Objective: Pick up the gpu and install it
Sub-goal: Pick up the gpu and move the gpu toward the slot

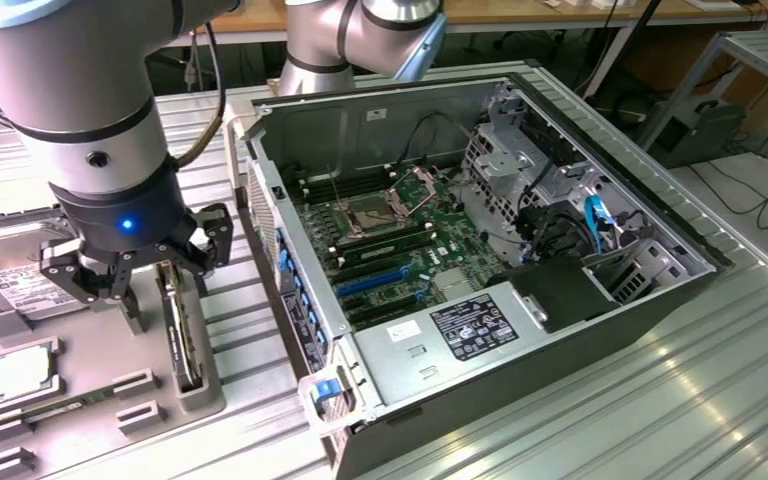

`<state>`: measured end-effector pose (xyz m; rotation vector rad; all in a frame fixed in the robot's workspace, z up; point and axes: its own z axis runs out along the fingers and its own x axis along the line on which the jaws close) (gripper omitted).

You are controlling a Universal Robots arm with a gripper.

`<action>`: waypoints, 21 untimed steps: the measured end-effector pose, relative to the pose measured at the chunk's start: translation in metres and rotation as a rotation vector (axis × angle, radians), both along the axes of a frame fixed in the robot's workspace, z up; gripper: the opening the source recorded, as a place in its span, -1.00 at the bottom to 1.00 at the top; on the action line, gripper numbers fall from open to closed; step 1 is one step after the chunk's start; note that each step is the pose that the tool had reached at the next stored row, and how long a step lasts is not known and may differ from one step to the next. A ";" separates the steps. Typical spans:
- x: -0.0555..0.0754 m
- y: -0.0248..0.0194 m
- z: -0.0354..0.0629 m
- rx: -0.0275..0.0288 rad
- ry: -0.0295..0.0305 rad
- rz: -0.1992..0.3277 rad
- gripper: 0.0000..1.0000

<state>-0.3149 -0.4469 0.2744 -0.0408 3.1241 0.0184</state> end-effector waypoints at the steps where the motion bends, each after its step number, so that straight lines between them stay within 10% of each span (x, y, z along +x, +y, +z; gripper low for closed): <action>1: 0.000 0.0000 -0.0021 -0.0001 0.0001 0.000 0.33; 21: -0.001 0.0000 -0.0336 -0.0013 0.0002 -0.023 0.33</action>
